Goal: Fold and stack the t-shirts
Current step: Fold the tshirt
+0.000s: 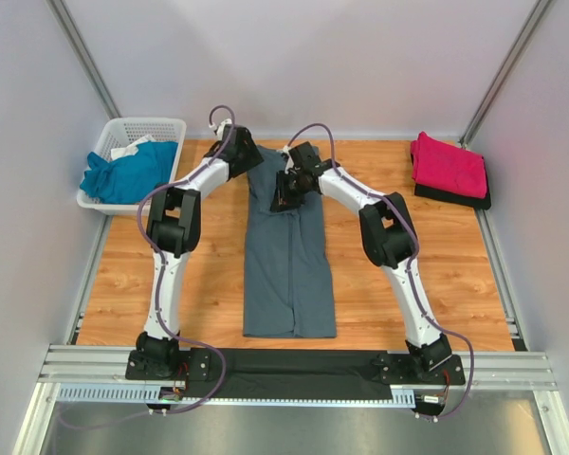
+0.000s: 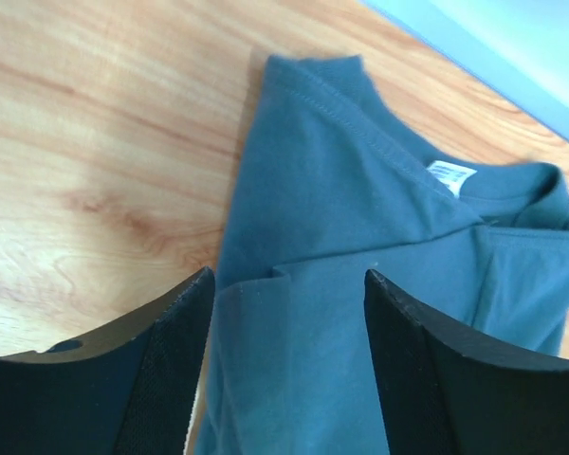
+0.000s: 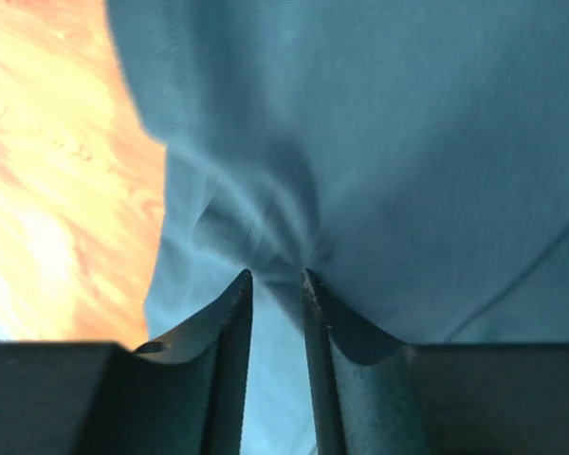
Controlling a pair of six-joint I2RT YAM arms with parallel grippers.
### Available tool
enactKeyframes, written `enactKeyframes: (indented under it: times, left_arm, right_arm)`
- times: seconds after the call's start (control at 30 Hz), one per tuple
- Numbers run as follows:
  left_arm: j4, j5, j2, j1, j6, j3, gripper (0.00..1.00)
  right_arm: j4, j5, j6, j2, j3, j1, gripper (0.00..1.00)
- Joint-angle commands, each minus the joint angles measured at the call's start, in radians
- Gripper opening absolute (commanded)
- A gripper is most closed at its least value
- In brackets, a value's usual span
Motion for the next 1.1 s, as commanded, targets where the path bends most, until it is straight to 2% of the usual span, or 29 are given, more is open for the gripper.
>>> enactKeyframes:
  times: [0.0, 0.2, 0.37, 0.47, 0.5, 0.53, 0.57, 0.67, 0.8, 0.87, 0.9, 1.07]
  left_arm:
    - [0.032, 0.041, -0.143, 0.016, 0.117, 0.009, 0.73]
    - [0.024, 0.068, -0.350, 0.037, 0.145, -0.168, 0.76]
    - [0.029, 0.185, -0.538, 0.041, 0.094, -0.414, 0.75]
    - [0.056, 0.257, -0.646, 0.033, 0.013, -0.604, 0.74]
    - [0.050, 0.263, -0.709, 0.027, -0.004, -0.703, 0.74]
    - [0.038, 0.260, -0.743, 0.021, -0.033, -0.746, 0.74]
    - [-0.014, 0.257, -0.778, 0.005, -0.049, -0.789, 0.74]
    - [-0.107, 0.248, -0.945, -0.031, -0.101, -0.952, 0.74]
    - [-0.188, 0.231, -1.227, -0.102, -0.182, -1.193, 0.74]
    - [-0.217, 0.225, -1.309, -0.151, -0.242, -1.267, 0.74]
    - [-0.224, 0.219, -1.382, -0.169, -0.260, -1.334, 0.73]
    - [-0.316, 0.166, -1.547, -0.301, -0.378, -1.472, 0.71]
  right_arm:
    - [-0.050, -0.017, -0.031, -0.127, 0.048, -0.004, 0.31]
    - [-0.076, 0.002, -0.046, -0.272, -0.014, -0.012, 0.38]
    - [-0.076, 0.043, -0.051, -0.442, -0.225, -0.012, 0.39]
    - [-0.080, 0.146, -0.051, -0.571, -0.403, -0.014, 0.41]
    - [-0.085, 0.170, -0.052, -0.606, -0.446, -0.015, 0.44]
    - [-0.093, 0.192, -0.051, -0.670, -0.497, -0.015, 0.48]
    - [-0.120, 0.233, -0.048, -0.702, -0.576, -0.015, 0.56]
    - [-0.178, 0.281, -0.019, -0.825, -0.743, -0.015, 0.67]
    - [-0.211, 0.249, 0.027, -0.950, -0.930, -0.015, 0.76]
    - [-0.186, 0.205, 0.072, -1.012, -1.026, -0.014, 0.76]
    - [-0.170, 0.180, 0.087, -1.054, -1.123, -0.015, 0.76]
    - [-0.027, 0.045, 0.196, -1.195, -1.380, -0.014, 0.74]
